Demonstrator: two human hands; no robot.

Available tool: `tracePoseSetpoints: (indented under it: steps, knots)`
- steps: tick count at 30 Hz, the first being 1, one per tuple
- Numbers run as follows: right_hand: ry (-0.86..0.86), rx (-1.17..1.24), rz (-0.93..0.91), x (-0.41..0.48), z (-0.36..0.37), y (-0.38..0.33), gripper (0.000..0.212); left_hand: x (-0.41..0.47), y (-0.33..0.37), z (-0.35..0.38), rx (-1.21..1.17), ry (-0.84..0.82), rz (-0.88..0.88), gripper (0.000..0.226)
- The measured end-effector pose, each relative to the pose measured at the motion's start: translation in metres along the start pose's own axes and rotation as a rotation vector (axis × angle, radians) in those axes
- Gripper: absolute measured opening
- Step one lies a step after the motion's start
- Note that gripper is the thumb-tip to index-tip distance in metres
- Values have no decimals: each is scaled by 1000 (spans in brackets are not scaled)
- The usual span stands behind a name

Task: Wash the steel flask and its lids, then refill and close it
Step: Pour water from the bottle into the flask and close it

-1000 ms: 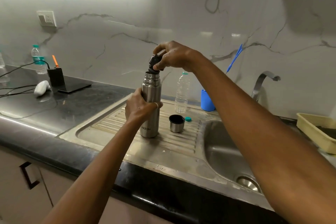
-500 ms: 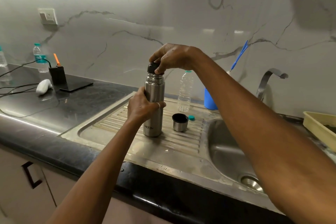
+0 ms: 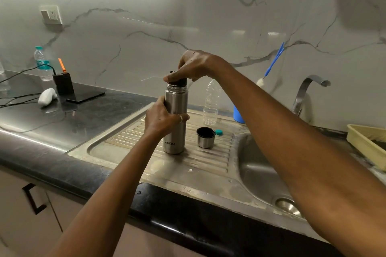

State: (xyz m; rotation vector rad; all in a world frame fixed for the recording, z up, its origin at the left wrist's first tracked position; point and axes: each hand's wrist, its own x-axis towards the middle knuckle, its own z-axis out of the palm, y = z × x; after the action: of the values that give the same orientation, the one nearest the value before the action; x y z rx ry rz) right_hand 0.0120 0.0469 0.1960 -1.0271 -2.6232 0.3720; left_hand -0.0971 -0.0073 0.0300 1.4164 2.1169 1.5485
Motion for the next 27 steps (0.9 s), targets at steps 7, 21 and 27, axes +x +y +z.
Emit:
tracePoseSetpoints:
  steps: [7, 21, 27]
  knots:
    - [-94, 91, -84, -6, -14, -5, 42, 0, 1, -1, 4, -10, 1, 68]
    - [-147, 67, -61, 2, -8, -6, 36, -1, 2, -2, 6, -14, -1, 73]
    - [-27, -69, -10, 4, 0, -6, 54, 0, 2, -1, -3, -11, 3, 74]
